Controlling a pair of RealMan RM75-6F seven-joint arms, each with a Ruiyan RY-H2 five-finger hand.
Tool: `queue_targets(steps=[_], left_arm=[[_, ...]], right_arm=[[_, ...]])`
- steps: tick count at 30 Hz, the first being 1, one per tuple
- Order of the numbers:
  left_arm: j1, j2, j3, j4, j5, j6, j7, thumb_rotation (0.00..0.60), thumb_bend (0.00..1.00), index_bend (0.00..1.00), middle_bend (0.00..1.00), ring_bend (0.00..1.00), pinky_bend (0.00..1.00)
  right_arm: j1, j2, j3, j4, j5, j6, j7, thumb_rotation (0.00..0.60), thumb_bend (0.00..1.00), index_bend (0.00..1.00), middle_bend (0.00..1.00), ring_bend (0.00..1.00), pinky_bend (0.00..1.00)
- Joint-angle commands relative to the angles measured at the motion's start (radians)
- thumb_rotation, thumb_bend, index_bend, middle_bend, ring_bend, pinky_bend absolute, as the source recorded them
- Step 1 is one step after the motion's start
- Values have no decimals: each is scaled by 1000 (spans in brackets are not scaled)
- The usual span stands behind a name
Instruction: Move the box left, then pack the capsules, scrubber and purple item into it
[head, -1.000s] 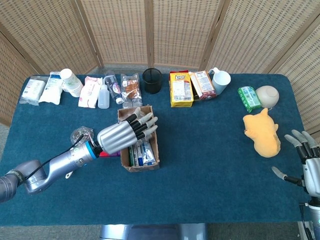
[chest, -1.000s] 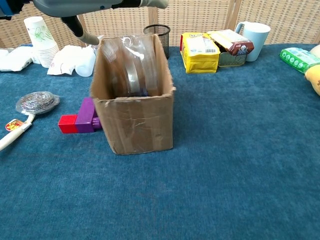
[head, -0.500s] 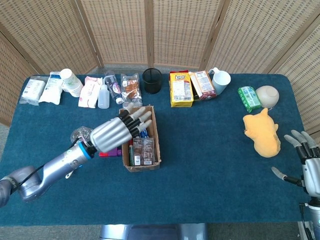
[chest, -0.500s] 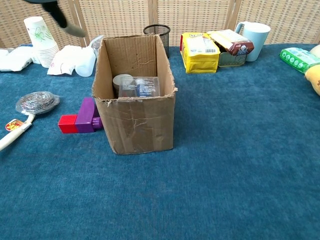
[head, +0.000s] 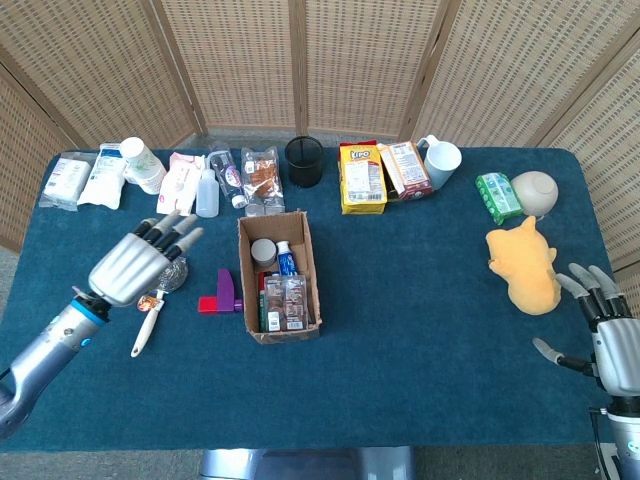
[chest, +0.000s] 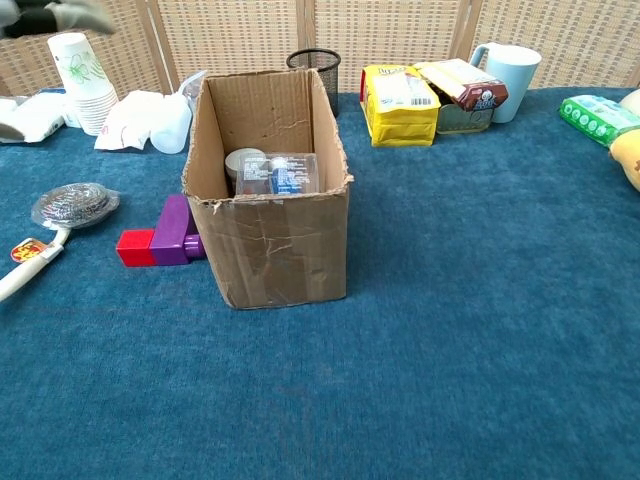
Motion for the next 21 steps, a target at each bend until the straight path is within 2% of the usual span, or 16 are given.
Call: queue_targets(steps=[1, 6, 13, 21], left_arm=[[32, -28, 19, 39, -84, -43, -48, 600, 0, 0, 0, 0, 298], [32, -80, 13, 83, -177, -121, -67, 600, 0, 0, 0, 0, 294], [10, -177, 1, 164, -300, -237, -27, 600, 0, 0, 0, 0, 289], [-11, -227, -13, 223, -354, -280, -1, 600, 0, 0, 0, 0, 290]], right_arm=[[1, -1, -2, -2, -4, 0, -3, 600, 0, 177, 58, 0, 137], [2, -2, -5, -6, -10, 0, -9, 600, 0, 177, 58, 0, 137], [2, -1, -5, -7, -5, -4, -6, 600, 0, 178, 60, 0, 137], [3, -3, -4, -2, 0, -6, 0, 600, 0, 177, 60, 0, 137]])
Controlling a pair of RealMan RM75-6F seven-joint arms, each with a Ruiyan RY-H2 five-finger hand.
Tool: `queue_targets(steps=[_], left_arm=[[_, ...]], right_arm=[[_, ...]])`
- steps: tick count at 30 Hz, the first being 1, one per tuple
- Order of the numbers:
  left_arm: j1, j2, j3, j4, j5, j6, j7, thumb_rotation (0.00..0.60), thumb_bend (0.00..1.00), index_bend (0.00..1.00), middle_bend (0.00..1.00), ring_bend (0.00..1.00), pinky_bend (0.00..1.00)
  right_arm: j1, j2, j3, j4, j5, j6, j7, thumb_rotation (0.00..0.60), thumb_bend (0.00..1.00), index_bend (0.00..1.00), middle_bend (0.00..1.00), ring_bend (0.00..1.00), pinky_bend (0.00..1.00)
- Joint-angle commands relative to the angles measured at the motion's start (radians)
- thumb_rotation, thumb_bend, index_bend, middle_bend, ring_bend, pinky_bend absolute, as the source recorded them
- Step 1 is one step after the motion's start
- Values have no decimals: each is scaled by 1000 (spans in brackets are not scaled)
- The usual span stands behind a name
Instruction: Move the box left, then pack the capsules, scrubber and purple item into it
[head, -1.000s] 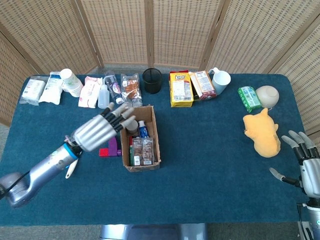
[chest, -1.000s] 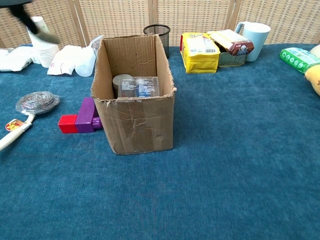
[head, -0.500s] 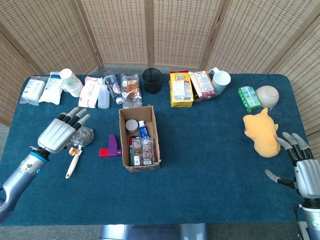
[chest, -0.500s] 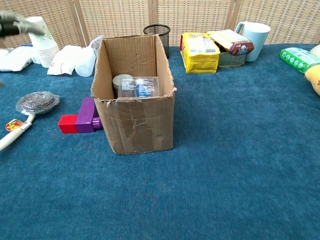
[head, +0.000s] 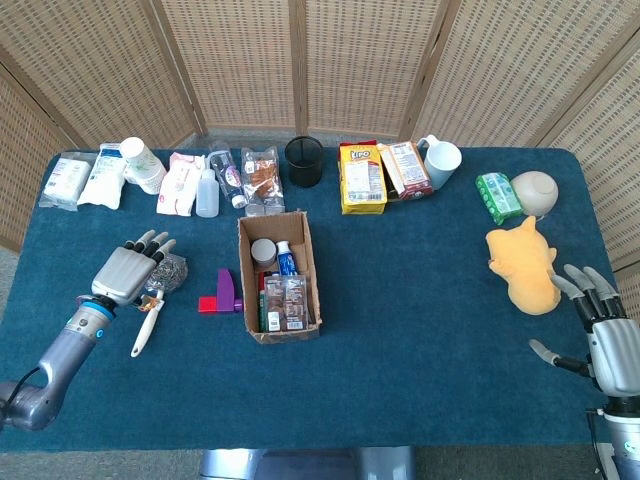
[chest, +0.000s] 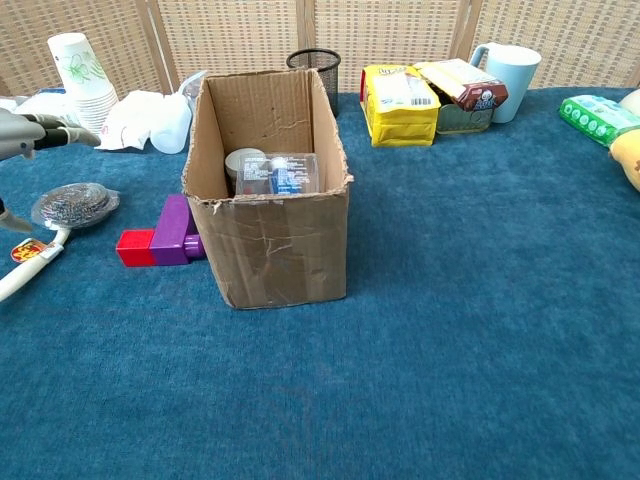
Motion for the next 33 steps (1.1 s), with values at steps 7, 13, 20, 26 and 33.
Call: queue_targets(steps=[7, 13, 20, 26, 33], left_arm=[[-23, -45, -12, 50, -71, -44, 59, 600, 0, 0, 0, 0, 278], [-41, -76, -13, 66, -117, -74, 105, 600, 0, 0, 0, 0, 287], [-54, -131, -20, 92, -161, -71, 143, 600, 0, 182, 97, 103, 404], [-57, -167, -21, 112, -172, -42, 181, 600, 0, 445, 417, 371, 606], [-48, -152, -25, 98, -149, 1, 161, 600, 0, 468, 534, 472, 662]], right_arm=[[2, -2, -1, 3, 1, -4, 4, 600, 0, 178, 61, 0, 137], [2, -2, 0, 4, 4, -6, 7, 600, 0, 179, 62, 0, 137], [3, -1, -3, 3, 2, -10, 22, 600, 0, 181, 64, 0, 137], [4, -3, -2, 6, 1, -8, 30, 600, 0, 182, 72, 0, 137], [4, -4, -4, 9, 0, -8, 35, 600, 0, 182, 72, 0, 137]])
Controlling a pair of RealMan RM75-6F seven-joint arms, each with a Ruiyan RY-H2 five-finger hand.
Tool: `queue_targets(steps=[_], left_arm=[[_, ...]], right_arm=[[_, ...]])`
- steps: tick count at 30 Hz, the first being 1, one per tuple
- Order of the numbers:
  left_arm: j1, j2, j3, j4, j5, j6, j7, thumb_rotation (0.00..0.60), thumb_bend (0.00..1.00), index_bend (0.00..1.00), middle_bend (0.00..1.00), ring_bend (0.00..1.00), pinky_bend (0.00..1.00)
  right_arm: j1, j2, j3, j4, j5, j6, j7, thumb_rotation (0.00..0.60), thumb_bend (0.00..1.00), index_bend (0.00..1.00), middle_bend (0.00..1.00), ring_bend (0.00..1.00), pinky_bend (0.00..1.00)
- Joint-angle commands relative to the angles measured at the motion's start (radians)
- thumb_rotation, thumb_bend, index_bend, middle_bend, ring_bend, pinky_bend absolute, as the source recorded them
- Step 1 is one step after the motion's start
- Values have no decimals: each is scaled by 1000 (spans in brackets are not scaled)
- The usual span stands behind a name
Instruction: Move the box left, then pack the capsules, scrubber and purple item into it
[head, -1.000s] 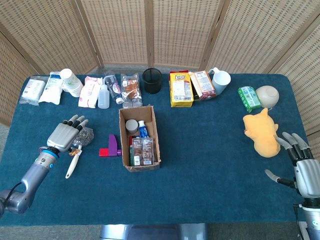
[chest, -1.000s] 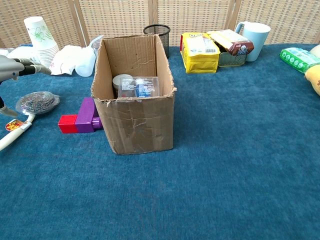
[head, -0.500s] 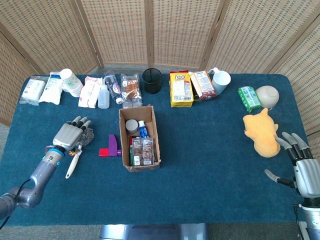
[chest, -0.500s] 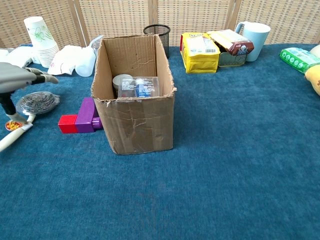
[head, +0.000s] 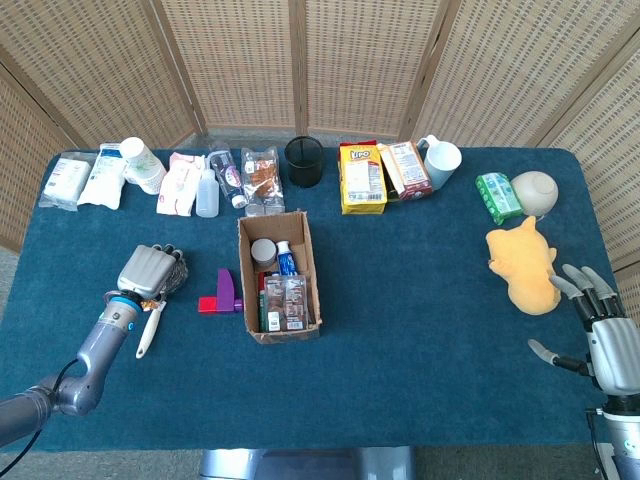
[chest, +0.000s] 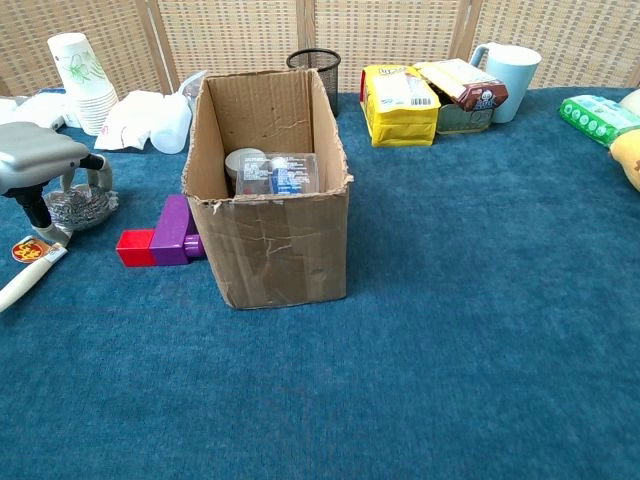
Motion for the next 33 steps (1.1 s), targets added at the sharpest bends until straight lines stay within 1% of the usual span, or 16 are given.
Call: queue_targets(steps=[1, 7, 12, 16, 17, 18, 19, 22, 25, 26, 28, 31, 33], left_arm=[[6, 17, -5, -13, 17, 21, -21, 600, 0, 469, 539, 473, 662], [16, 73, -17, -62, 61, 67, -77, 600, 0, 477, 547, 469, 669], [23, 121, -40, -120, 74, 98, -121, 600, 0, 482, 539, 466, 678], [29, 172, -66, -187, 97, 138, -171, 600, 0, 492, 535, 463, 678], [30, 194, -79, -218, 99, 150, -183, 600, 0, 497, 531, 461, 677], [26, 219, -107, -262, 95, 168, -199, 600, 0, 502, 527, 459, 678], [21, 258, -130, -326, 80, 169, -197, 600, 0, 504, 524, 457, 678], [2, 320, -172, -442, 34, 167, -157, 600, 0, 495, 514, 451, 677], [-32, 357, -213, -539, -31, 160, -95, 600, 0, 491, 510, 449, 677], [-39, 362, -219, -554, -47, 159, -80, 600, 0, 491, 509, 448, 677], [-70, 376, -247, -616, -119, 155, -31, 600, 0, 491, 502, 442, 677], [-142, 378, -295, -693, -262, 163, 66, 600, 0, 493, 493, 435, 675], [-175, 369, -306, -715, -325, 175, 110, 600, 0, 492, 493, 435, 673]], right_arm=[[0, 0, -1, -1, -1, 1, 0, 600, 0, 182, 72, 0, 137], [0, 0, -2, -5, -4, 1, -2, 600, 0, 182, 72, 0, 137], [-1, 1, -4, -7, -6, 3, -3, 600, 0, 182, 72, 0, 137], [0, 1, -4, -7, -4, 1, -1, 600, 0, 182, 72, 0, 137], [0, 1, -4, -7, -5, 1, -1, 600, 0, 182, 72, 0, 137], [1, 1, -4, -8, -6, 1, -1, 600, 0, 182, 72, 0, 137], [1, 0, -4, -8, -8, 2, -3, 600, 0, 182, 72, 0, 137], [0, 1, -6, -11, -9, 2, -5, 600, 0, 182, 72, 0, 136], [0, 1, -5, -12, -8, 4, -4, 600, 0, 183, 72, 0, 137], [0, 1, -5, -13, -8, 4, -3, 600, 0, 182, 72, 0, 136], [-1, 2, -3, -13, -6, 6, 1, 600, 0, 182, 72, 0, 136], [-1, 5, -1, -13, -5, 8, 10, 600, 0, 182, 72, 0, 136], [-1, 7, -1, -11, -5, 9, 15, 600, 0, 182, 72, 0, 136]])
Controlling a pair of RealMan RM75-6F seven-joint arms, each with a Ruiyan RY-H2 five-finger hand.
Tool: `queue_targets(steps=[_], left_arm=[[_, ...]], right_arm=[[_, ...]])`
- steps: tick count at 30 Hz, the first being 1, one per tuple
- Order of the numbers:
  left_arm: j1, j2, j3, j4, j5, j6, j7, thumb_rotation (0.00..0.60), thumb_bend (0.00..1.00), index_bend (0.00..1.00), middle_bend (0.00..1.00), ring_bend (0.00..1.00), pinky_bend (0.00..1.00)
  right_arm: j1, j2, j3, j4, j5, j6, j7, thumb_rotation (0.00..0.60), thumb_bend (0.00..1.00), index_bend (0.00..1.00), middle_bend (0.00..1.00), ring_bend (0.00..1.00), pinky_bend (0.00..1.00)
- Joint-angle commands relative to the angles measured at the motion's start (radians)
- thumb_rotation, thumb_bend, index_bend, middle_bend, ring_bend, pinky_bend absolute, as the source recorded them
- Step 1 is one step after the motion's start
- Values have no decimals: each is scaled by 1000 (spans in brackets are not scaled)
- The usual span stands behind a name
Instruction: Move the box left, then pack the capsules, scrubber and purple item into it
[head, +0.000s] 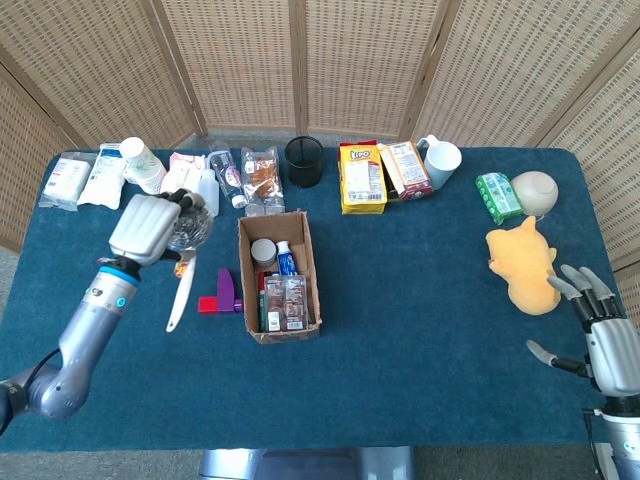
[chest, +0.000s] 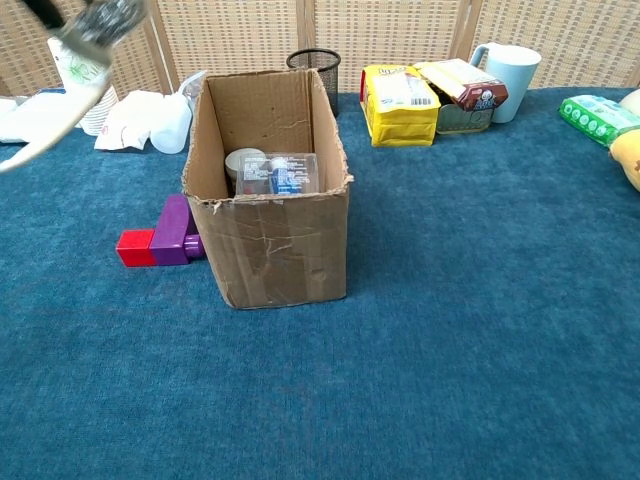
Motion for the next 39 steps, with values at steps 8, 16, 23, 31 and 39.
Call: queue_targets(steps=[8, 16, 23, 31, 39], left_arm=[[-281, -131, -98, -100, -449, 99, 283, 600, 0, 486, 490, 433, 671], [-387, -246, -63, -91, -575, 210, 392, 600, 0, 487, 486, 428, 671], [-407, -262, -57, -86, -619, 261, 411, 600, 0, 486, 483, 426, 671], [-424, -288, -57, -59, -701, 303, 435, 600, 0, 387, 242, 177, 520], [-414, -302, -56, -47, -620, 267, 365, 600, 0, 0, 0, 0, 247]], right_arm=[[-2, 9, 7, 8, 12, 2, 43, 600, 0, 182, 72, 0, 137], [-5, 15, 15, 17, 28, 1, 76, 600, 0, 182, 72, 0, 137], [-6, 18, 16, 13, 23, 8, 84, 600, 0, 182, 72, 0, 136], [-7, 18, 12, 8, 17, 9, 79, 600, 0, 182, 72, 0, 137], [-7, 18, 12, 7, 19, 5, 76, 600, 0, 183, 72, 0, 137]])
